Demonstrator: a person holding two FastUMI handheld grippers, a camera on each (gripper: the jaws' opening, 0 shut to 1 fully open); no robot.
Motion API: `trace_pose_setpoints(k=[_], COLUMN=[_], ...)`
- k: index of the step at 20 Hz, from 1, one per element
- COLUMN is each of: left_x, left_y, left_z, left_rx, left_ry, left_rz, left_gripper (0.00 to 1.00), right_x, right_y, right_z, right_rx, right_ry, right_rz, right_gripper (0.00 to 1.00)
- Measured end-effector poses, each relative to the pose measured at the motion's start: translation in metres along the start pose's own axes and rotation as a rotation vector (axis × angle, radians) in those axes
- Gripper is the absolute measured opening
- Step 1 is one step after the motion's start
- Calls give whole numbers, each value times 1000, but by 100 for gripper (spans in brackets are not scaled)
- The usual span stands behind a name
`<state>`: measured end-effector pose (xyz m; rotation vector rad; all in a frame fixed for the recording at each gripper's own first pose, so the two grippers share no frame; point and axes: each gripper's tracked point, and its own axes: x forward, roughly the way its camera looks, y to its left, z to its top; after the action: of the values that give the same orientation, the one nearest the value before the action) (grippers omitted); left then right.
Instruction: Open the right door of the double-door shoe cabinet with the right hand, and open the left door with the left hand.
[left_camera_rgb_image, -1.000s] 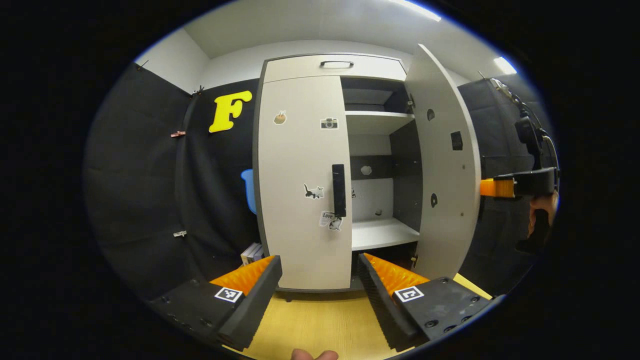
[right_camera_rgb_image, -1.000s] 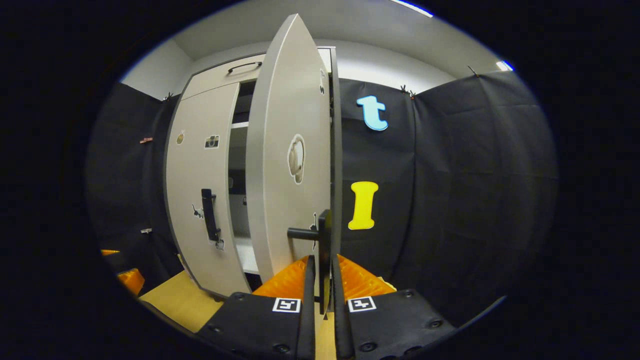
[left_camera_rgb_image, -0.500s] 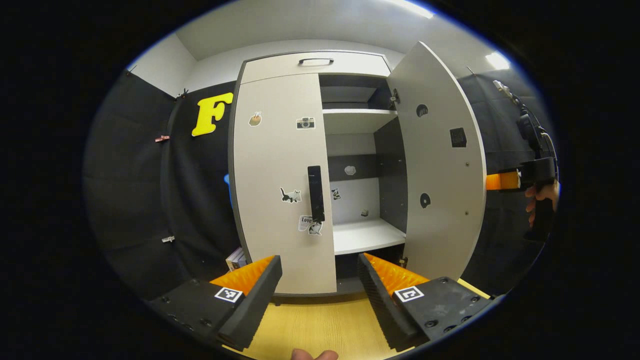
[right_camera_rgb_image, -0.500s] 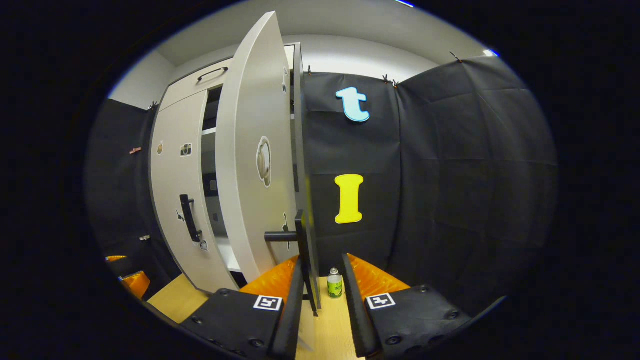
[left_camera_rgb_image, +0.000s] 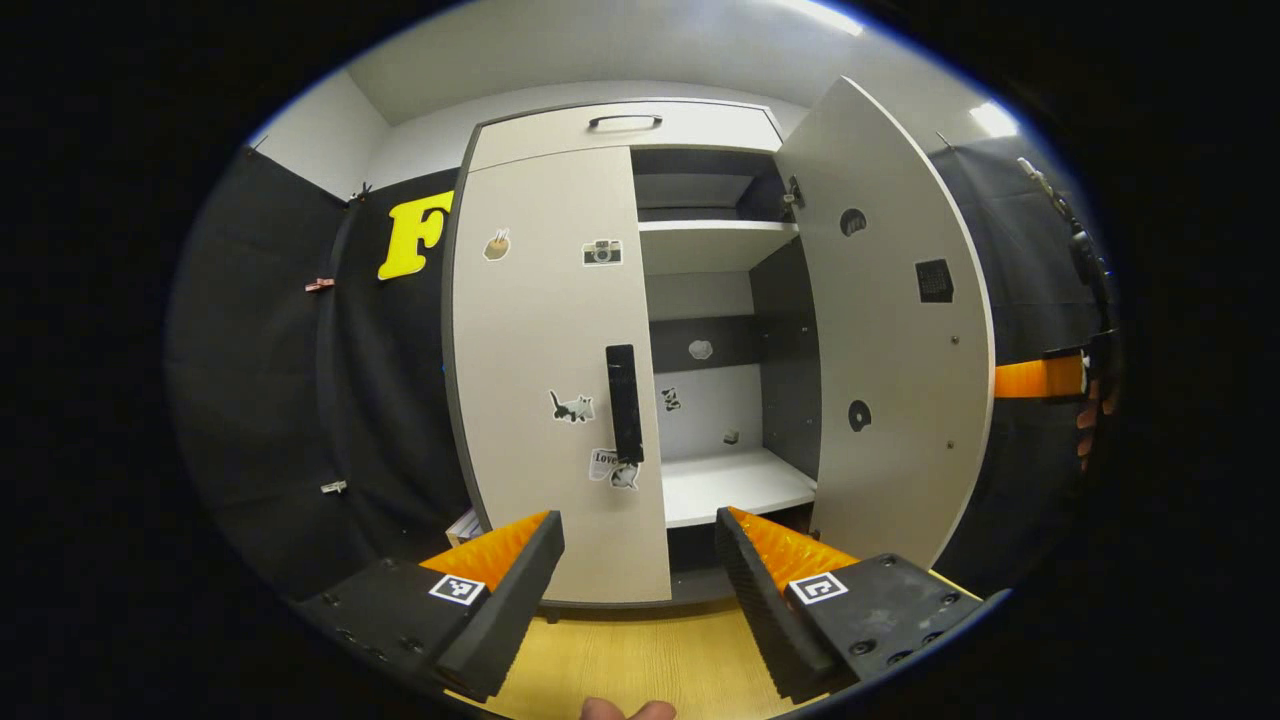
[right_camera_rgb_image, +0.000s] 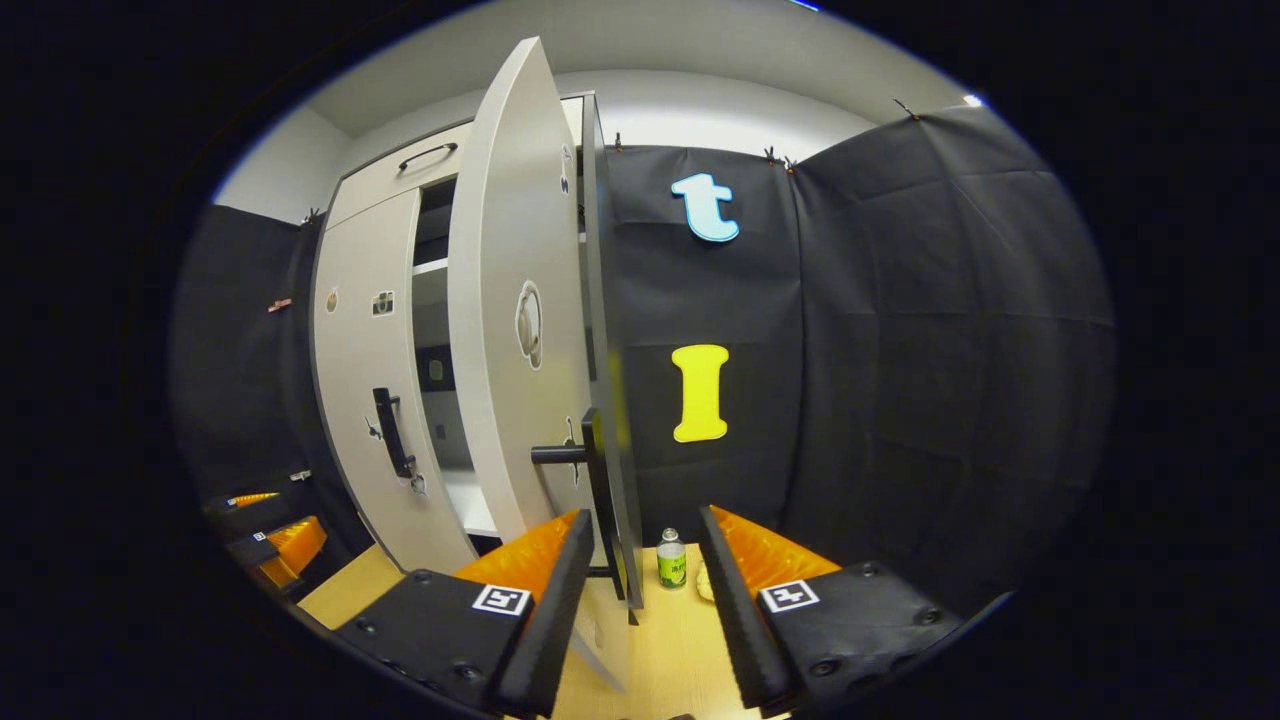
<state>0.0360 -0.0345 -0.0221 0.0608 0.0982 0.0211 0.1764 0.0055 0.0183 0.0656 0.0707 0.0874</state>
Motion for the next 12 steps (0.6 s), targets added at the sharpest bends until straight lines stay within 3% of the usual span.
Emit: trace_pose_setpoints(k=[1, 6, 12], left_x=[5, 43, 105], left_y=[-2, -5, 7], left_z=[4, 22, 42], left_rx=[-1, 3, 73], left_ry=[-4, -32, -48], left_rz=[-6, -30, -2], left_gripper=[92, 95, 95], right_x=[-4, -24, -52], right_y=[-4, -17, -13], right_z=[3, 19, 24], right_rx=[-2, -32, -39], right_ry=[-14, -81, -131], right_rz=[-12, -76, -79], right_gripper=[79, 98, 98])
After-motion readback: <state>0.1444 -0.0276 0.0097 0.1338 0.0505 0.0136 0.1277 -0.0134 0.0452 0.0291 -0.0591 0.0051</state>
